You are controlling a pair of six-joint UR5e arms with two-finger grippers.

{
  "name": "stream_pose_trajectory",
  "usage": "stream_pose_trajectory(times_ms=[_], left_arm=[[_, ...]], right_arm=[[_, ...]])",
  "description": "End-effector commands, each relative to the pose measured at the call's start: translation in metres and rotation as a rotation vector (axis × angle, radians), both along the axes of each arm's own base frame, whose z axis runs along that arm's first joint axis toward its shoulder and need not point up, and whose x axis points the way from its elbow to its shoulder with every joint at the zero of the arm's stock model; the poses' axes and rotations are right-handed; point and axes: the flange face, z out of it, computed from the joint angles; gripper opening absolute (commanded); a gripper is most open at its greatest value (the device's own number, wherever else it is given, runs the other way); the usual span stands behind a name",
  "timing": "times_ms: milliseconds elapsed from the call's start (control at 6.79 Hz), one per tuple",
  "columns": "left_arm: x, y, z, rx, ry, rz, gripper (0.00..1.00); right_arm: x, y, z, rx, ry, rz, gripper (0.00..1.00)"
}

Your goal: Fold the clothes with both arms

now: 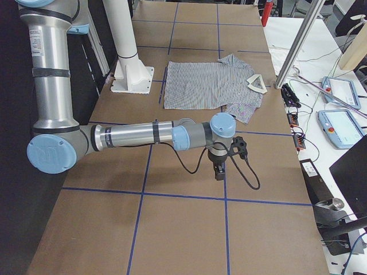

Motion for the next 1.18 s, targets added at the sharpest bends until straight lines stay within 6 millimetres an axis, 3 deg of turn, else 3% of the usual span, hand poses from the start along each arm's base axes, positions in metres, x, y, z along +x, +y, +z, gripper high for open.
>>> stream_pose_trajectory(times_ms=[0, 147, 294, 442, 589, 736, 883, 1031], left_arm=[[0.014, 0.035, -0.004, 0.069, -0.002, 0.067, 1.0], [0.018, 0.039, -0.003, 0.063, 0.005, 0.075, 1.0], [0.018, 0.048, 0.007, 0.07, 0.005, 0.085, 1.0], [0.019, 0.047, 0.002, 0.094, 0.007, 0.086, 1.0], [0.018, 0.048, -0.004, 0.101, 0.007, 0.081, 1.0], [0.02, 0.052, -0.001, 0.106, 0.008, 0.09, 1.0], [0.021, 0.055, 0.002, 0.134, 0.011, 0.091, 1.0], [0.022, 0.061, 0.004, 0.138, 0.037, 0.097, 1.0]], right_arm=[[0.002, -0.021, 0.008, -0.024, 0.032, -0.01, 1.0], [-0.003, -0.025, 0.012, 0.016, 0.024, -0.013, 1.0], [-0.039, -0.032, 0.015, 0.101, 0.01, -0.071, 1.0], [-0.084, -0.043, 0.007, 0.113, -0.025, -0.042, 1.0], [-0.159, -0.056, -0.022, 0.119, -0.087, -0.013, 1.0], [-0.228, -0.092, -0.063, 0.036, -0.161, 0.091, 1.0], [-0.285, -0.128, -0.115, -0.045, -0.204, 0.219, 1.0], [-0.334, -0.143, -0.146, -0.016, -0.17, 0.339, 0.99]])
